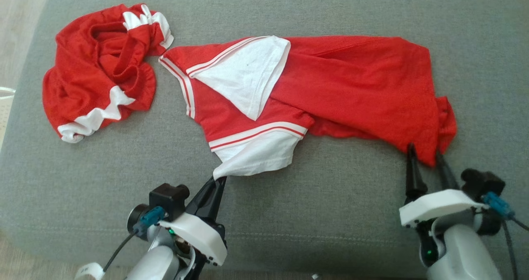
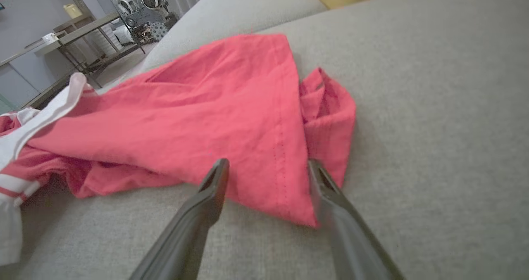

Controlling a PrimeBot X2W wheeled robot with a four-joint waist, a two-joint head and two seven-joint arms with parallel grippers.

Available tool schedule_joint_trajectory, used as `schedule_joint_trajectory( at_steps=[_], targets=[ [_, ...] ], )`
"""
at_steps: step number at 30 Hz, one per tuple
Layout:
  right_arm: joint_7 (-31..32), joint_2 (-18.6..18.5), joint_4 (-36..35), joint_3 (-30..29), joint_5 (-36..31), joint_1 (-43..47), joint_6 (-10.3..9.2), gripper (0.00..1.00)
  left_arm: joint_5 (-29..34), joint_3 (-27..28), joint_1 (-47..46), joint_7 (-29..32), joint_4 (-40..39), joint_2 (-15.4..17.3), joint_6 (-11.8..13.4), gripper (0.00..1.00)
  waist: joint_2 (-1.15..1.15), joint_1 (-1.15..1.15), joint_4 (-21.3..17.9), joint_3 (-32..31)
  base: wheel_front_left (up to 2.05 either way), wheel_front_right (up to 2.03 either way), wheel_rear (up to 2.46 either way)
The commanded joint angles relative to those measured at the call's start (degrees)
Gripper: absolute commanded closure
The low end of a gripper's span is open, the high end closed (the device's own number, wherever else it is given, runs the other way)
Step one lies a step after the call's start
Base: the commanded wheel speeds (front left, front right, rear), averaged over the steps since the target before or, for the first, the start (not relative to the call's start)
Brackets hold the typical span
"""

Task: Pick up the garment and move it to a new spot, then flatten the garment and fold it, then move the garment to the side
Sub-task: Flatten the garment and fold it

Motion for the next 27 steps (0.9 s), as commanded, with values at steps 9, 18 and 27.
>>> schedule_joint_trajectory(
  at_steps=[9, 18, 27],
  targets=[
    [-0.42, -0.12, -3.51, 2.26, 7.60, -2.35, 0.37, 1.00, -0.62, 2.14, -0.89, -0.54, -2.29, 1.01, 0.63, 1.00, 0.00, 0.00, -0.21, 0.06, 0.00, 0.00, 0.00],
    [1.49, -0.12, -30.82, -2.09, 5.42, 6.44, 0.37, 1.00, -0.40, 2.97, 0.45, -0.99, -4.27, 1.75, 1.24, 1.00, 0.00, 0.00, 0.23, -1.53, 0.00, 0.00, 0.00],
    [10.58, -0.12, -36.46, -8.70, -2.14, -6.57, 0.37, 1.00, 0.67, 1.23, -0.89, -1.10, -4.79, 0.78, 0.48, 1.00, 0.00, 0.00, 6.09, -1.70, 0.00, 0.00, 0.00]
  ],
)
